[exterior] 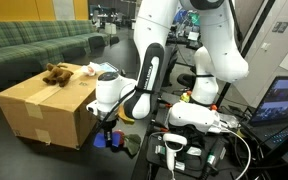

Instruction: Swap the things on the box with the things on the table

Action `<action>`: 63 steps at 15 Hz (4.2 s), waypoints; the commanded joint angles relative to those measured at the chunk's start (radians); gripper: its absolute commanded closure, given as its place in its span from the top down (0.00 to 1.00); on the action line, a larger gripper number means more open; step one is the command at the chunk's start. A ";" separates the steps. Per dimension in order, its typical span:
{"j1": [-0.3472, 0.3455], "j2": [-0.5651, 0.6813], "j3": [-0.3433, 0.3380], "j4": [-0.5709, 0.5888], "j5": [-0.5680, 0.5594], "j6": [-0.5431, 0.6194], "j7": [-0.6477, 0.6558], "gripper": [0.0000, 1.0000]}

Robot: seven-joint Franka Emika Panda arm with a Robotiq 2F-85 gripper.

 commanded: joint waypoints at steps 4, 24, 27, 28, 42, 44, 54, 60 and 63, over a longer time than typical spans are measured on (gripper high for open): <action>-0.025 -0.168 -0.048 0.008 -0.174 -0.187 0.069 0.32; -0.282 -0.184 -0.013 0.318 -0.361 -0.282 0.124 0.32; -0.293 -0.147 -0.003 0.379 -0.360 -0.300 0.124 0.32; -0.291 -0.126 -0.002 0.403 -0.361 -0.307 0.128 0.32; -0.264 0.031 -0.038 0.586 -0.375 -0.302 0.160 0.32; -0.259 0.036 -0.045 0.595 -0.380 -0.299 0.170 0.32; -0.247 0.004 -0.088 0.577 -0.396 -0.275 0.227 1.00; -0.270 -0.191 -0.079 0.474 -0.392 -0.348 0.197 1.00; -0.303 -0.338 -0.053 0.389 -0.386 -0.459 0.159 1.00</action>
